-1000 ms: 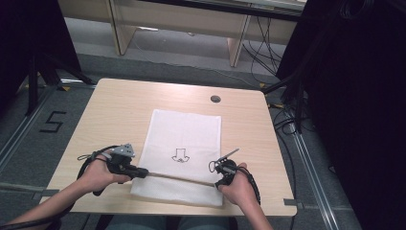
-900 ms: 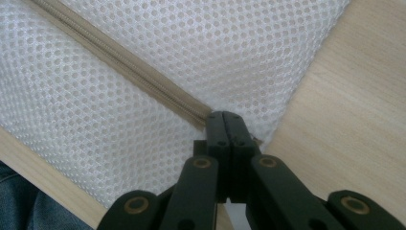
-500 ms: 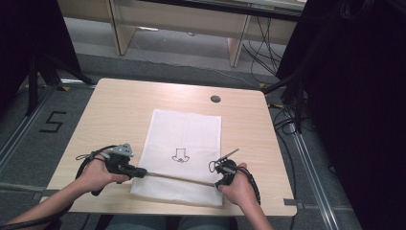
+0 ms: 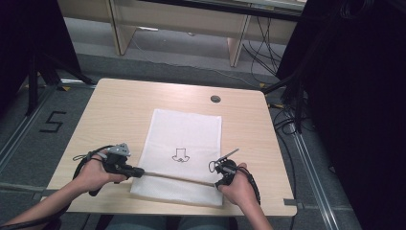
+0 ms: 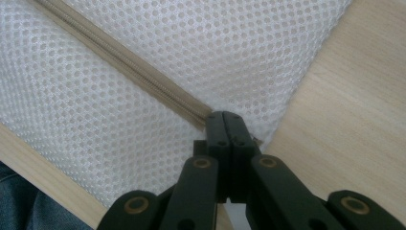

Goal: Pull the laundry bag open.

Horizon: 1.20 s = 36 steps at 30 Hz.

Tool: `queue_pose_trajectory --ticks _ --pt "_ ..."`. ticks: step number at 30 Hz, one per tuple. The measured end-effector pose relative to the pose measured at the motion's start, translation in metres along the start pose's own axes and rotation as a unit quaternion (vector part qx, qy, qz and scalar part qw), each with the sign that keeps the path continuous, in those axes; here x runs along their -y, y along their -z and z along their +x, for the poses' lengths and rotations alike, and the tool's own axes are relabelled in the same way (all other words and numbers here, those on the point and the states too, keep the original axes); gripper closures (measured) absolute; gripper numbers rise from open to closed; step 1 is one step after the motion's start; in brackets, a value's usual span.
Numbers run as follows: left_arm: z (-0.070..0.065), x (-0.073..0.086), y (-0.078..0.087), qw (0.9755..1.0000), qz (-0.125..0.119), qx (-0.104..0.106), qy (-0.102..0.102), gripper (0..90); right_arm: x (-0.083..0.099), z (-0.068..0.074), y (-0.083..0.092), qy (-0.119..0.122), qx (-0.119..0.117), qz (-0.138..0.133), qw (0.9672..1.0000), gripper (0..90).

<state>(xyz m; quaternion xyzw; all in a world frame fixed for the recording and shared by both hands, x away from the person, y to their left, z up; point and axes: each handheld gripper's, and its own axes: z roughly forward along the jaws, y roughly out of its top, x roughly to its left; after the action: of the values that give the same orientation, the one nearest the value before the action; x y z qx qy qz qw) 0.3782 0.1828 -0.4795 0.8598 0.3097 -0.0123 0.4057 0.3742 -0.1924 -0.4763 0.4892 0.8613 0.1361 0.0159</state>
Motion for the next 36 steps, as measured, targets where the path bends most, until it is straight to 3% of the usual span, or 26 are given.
queue_pose_trajectory --ticks 4,5,6,8,15,18,20,21,27,32,33,36 --pt "0.0 0.001 0.0 1.0 0.001 0.0 0.003 87.1 0.0 0.0 -0.001 -0.005 0.003 0.001 1.0 90.0" --pt "0.0 0.001 0.0 1.0 0.001 0.002 -0.005 87.1 0.0 -0.001 -0.001 -0.004 0.006 0.0 1.0 90.0" --pt "0.0 0.002 -0.001 1.0 0.0 0.0 0.004 87.1 0.0 0.0 -0.001 -0.004 0.004 0.0 1.0 90.0" --pt "0.0 0.002 0.0 1.0 0.0 0.001 0.003 87.1 0.0 0.0 -0.001 -0.006 0.004 0.001 1.0 90.0" --pt "0.002 0.004 0.0 0.9999 0.01 -0.008 -0.01 87.1 0.0 0.0 -0.001 -0.005 0.004 0.002 1.0 90.0" --pt "0.006 0.007 0.004 0.9999 0.006 -0.011 0.006 87.1 0.0 0.0 -0.001 -0.005 0.004 0.001 1.0 90.0" --pt "0.005 0.007 0.005 0.9999 0.004 -0.011 0.005 87.1 -0.001 0.003 0.002 -0.026 0.001 0.011 0.9996 90.0" --pt "0.005 0.006 0.005 0.9999 0.004 -0.01 0.005 87.1 -0.001 0.001 0.001 -0.014 0.004 0.009 0.9999 90.0" --pt "0.007 0.008 0.005 1.0 0.004 -0.006 0.003 87.1 -0.001 0.002 0.001 -0.019 0.006 0.008 0.9998 90.0" --pt "0.009 0.01 0.007 0.9998 0.006 -0.012 0.012 87.1 -0.001 0.002 0.001 -0.016 -0.002 0.008 0.9998 90.0" --pt "0.009 0.011 0.008 0.9998 0.005 -0.016 0.007 87.1 -0.001 0.001 0.001 -0.016 -0.002 0.008 0.9998 90.0" --pt "0.009 0.012 0.009 0.9998 0.002 -0.009 0.015 87.1 -0.001 0.002 0.001 -0.017 0.0 0.008 0.9998 90.0"
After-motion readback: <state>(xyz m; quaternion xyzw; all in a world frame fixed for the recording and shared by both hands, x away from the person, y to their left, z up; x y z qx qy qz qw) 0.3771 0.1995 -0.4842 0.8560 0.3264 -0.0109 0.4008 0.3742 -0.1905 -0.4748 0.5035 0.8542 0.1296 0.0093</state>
